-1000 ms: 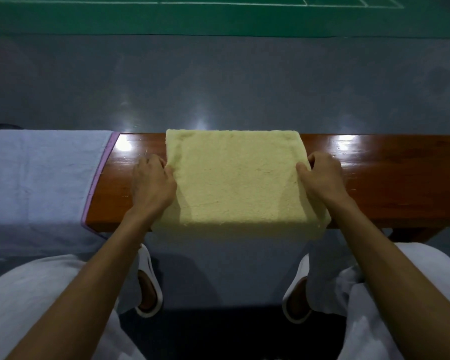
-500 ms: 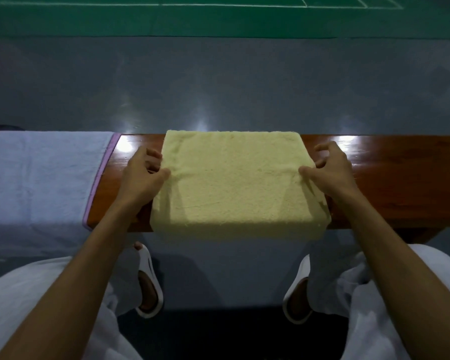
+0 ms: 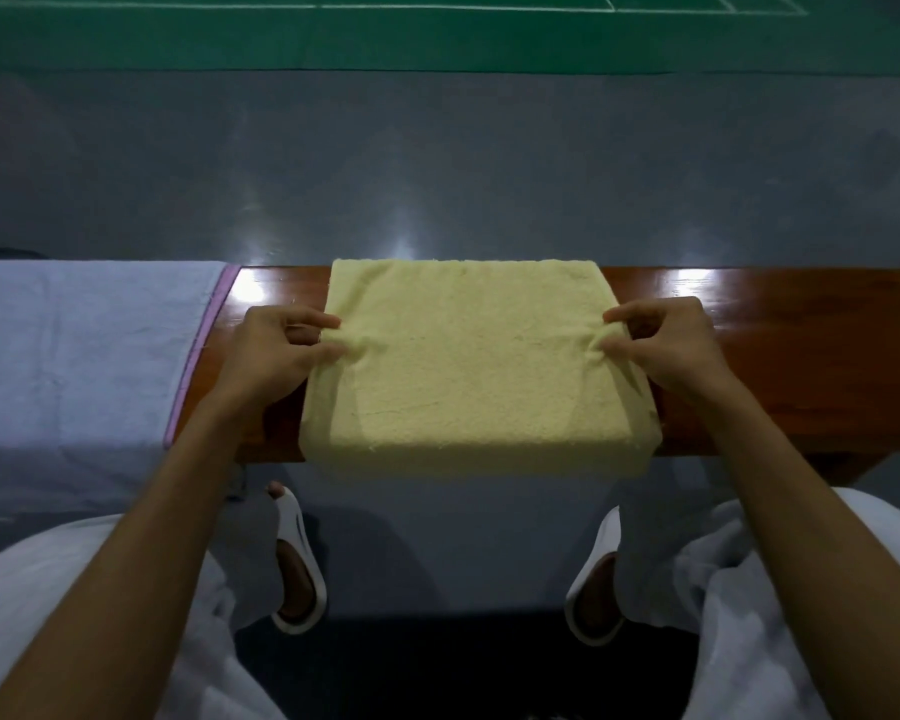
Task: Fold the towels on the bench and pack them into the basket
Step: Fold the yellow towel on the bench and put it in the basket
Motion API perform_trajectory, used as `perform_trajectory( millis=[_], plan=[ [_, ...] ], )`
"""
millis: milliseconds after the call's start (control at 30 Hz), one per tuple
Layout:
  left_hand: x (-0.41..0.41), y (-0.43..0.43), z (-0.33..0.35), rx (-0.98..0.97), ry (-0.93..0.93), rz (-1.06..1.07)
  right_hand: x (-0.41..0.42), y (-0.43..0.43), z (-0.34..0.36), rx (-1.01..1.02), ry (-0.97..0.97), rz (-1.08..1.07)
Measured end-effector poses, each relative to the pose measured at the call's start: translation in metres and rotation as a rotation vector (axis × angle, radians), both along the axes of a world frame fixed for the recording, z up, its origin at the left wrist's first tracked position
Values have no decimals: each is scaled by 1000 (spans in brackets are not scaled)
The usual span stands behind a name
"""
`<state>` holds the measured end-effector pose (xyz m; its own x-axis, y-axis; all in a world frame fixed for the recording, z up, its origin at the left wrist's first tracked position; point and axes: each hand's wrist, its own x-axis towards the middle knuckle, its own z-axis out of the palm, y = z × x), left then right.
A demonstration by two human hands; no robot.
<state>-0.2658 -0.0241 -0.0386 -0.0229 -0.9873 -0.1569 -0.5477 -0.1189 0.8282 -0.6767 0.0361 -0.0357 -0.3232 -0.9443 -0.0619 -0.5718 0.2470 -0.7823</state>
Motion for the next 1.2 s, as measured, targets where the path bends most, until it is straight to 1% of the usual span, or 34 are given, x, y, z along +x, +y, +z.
perform_trajectory(
  millis=[133,367,567,667,900,1067,1200],
  plan=[
    [6,-2,-3,-7,10,52,-4,2,1,-22,-2,-15],
    [9,-1,-6,-37,8,82,-3,4,2,-69,24,-24],
    [5,3,-2,-170,-109,77,-2,5,5,-113,25,-51],
    [3,6,2,-248,-162,66,-3,6,8,-154,86,-86],
    [0,11,11,-388,-157,87,-4,9,14,-217,183,-116],
    [1,12,14,-458,-210,70,-2,10,20,-337,336,-131],
    [5,7,16,-562,-220,71,0,11,26,-431,365,-165]
  ],
)
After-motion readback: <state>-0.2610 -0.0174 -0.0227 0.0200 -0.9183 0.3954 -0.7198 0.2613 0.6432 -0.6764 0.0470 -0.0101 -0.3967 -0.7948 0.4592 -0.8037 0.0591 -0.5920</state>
